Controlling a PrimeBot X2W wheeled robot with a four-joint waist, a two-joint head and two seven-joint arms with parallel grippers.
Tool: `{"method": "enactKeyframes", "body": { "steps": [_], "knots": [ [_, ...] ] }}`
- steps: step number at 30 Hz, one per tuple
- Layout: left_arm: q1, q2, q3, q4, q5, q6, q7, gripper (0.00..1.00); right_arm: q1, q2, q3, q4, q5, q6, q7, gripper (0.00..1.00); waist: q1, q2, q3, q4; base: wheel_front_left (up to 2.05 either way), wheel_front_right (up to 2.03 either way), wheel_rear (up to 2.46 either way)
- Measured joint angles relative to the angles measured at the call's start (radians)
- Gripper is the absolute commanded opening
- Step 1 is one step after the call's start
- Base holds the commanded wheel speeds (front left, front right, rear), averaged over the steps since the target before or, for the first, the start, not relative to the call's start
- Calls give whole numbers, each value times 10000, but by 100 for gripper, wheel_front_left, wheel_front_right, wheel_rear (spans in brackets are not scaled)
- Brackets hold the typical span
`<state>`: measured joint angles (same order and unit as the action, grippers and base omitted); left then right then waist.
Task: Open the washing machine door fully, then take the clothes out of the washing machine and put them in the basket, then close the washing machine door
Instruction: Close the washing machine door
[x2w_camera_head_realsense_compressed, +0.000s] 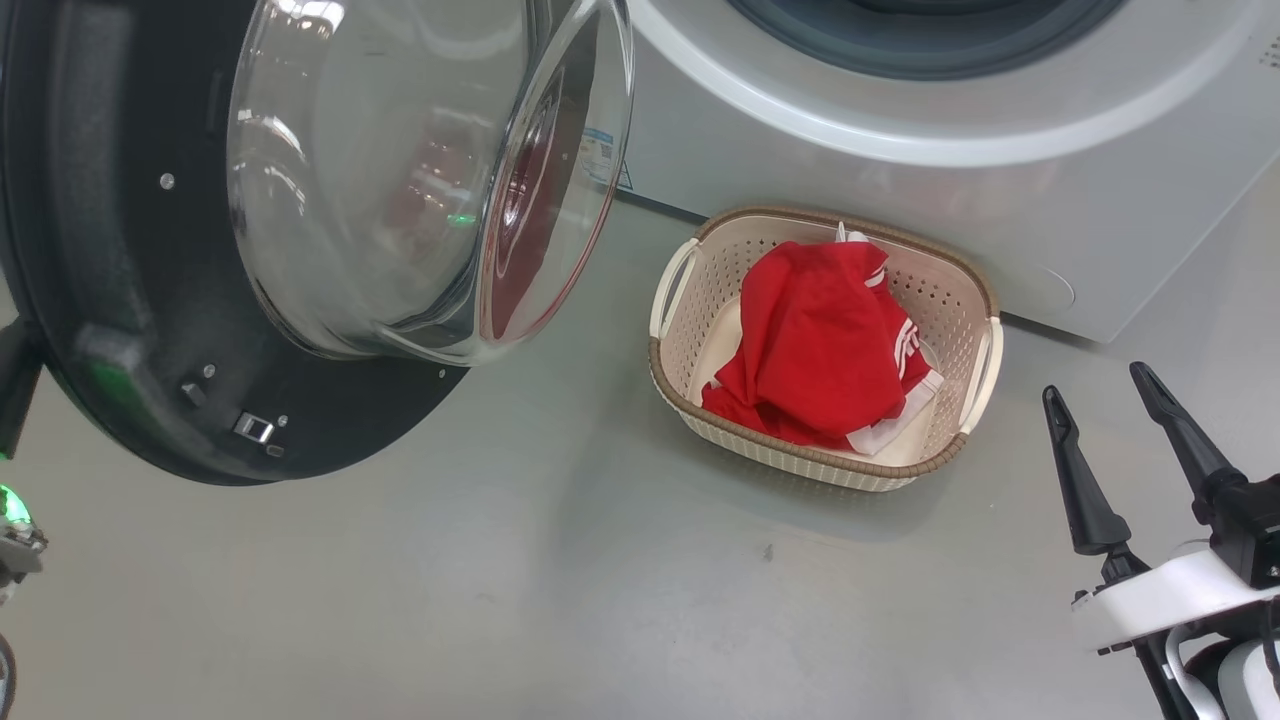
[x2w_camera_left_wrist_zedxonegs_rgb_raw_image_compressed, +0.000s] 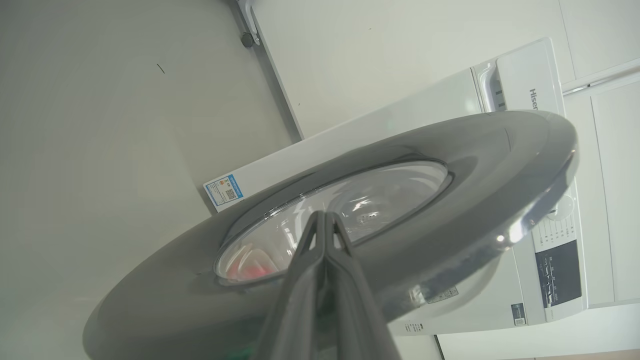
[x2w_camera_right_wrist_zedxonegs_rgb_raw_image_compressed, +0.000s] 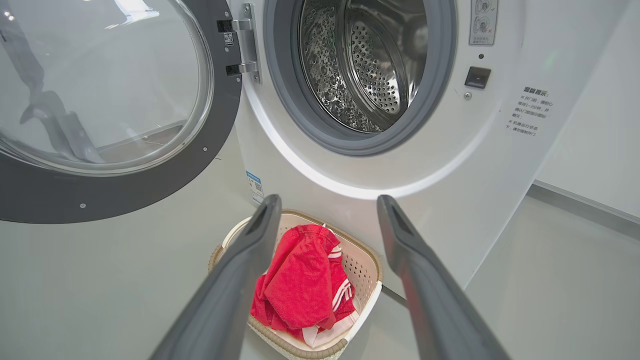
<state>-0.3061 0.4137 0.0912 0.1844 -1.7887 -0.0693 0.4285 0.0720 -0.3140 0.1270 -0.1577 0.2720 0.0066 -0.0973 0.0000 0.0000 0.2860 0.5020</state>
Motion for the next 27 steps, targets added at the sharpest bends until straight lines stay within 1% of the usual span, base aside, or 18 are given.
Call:
{"method": "enactKeyframes", "body": {
  "steps": [9, 15, 17, 22, 27],
  "knots": [
    [512, -318, -324, -792, -500, -328, 681, 0, 1, 12, 13, -46, 0, -6, 0, 100, 0, 0, -55, 50, 0, 0, 0],
    [772, -635, -736, -1515, -581, -420, 1179, 0, -5, 29, 38, -113, 0, -12, -4, 100, 0, 0, -68, 20, 0, 0, 0],
    [940, -832, -815, -1843, -646, -428, 1266, 0, -18, 102, 144, -111, 0, -6, -8, 100, 0, 0, -88, -66, 0, 0, 0],
    [1209, -999, -1022, -2194, -656, -431, 1427, 0, -31, 276, 192, -81, 0, -8, -65, 100, 0, 0, -144, -268, 0, 0, 0],
    [1379, -1356, -1078, -2537, -754, -502, 1498, 0, -100, 387, 290, 27, 2, -8, -155, 100, 0, 0, -220, -526, 0, 0, 0]
  ]
}}
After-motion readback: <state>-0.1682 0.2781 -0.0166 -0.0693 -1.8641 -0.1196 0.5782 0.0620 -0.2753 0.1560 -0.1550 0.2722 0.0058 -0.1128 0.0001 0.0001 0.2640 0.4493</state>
